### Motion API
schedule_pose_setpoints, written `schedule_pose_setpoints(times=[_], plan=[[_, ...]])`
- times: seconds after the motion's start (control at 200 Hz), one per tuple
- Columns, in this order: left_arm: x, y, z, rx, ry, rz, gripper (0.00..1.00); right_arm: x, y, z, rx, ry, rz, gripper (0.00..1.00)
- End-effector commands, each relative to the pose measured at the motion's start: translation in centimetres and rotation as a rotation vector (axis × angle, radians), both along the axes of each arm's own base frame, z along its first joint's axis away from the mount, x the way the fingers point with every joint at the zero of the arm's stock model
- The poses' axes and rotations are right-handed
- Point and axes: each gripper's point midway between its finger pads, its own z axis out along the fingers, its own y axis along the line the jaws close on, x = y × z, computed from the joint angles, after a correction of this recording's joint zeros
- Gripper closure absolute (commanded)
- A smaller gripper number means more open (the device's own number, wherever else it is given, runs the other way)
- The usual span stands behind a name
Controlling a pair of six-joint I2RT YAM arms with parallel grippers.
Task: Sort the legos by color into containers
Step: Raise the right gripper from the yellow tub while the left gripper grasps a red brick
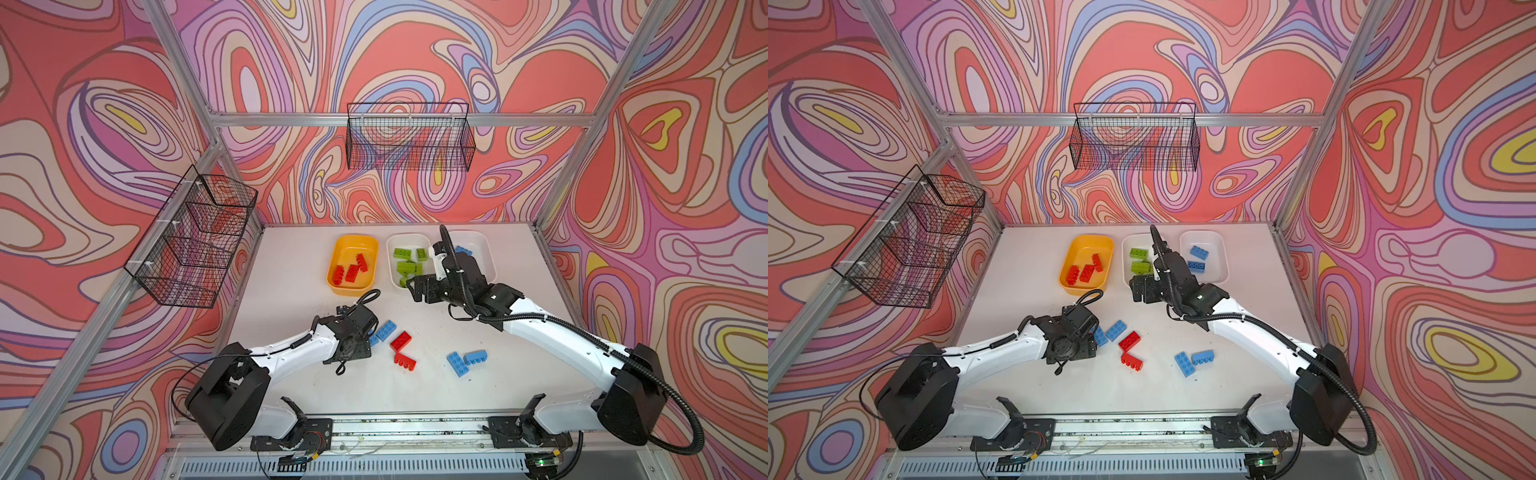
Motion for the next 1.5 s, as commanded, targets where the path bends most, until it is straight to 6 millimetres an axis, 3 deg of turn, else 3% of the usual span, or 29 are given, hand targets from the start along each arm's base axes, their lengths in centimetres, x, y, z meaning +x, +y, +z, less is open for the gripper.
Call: schedule_pose_setpoints(times=[0.0,0.381,0.656,0.891,1.202,1.497], plan=[[0.6,-0.3,0.1,0.015,-0.011,-0.001,0.08,-0.4,-1.1,0.2,-0.025,-0.013,-0.023,0.02],[2.7,-0.4,-0.3,0.107,-0.012,-0.031,0.07,-1.0,-2.3,-0.5,-0.046,-0.001,-0.049,0.02],[3.4,1.4,-0.7,0.112,0.01,0.012,0.08,-1.3,-3.4,-0.8,-0.059,0.001,-0.068,0.02],[2.5,3.5,-1.1,0.086,0.038,0.072,0.12,-1.6,-3.6,-1.1,-0.061,0.008,-0.064,0.02],[2.3,3.7,-1.0,0.073,0.038,0.079,0.26,-1.6,-3.5,-1.3,-0.061,0.014,-0.05,0.02],[3.4,2.7,-1.8,0.062,0.068,0.054,0.48,-2.2,-4.5,-1.1,-0.071,0.013,-0.075,0.02]])
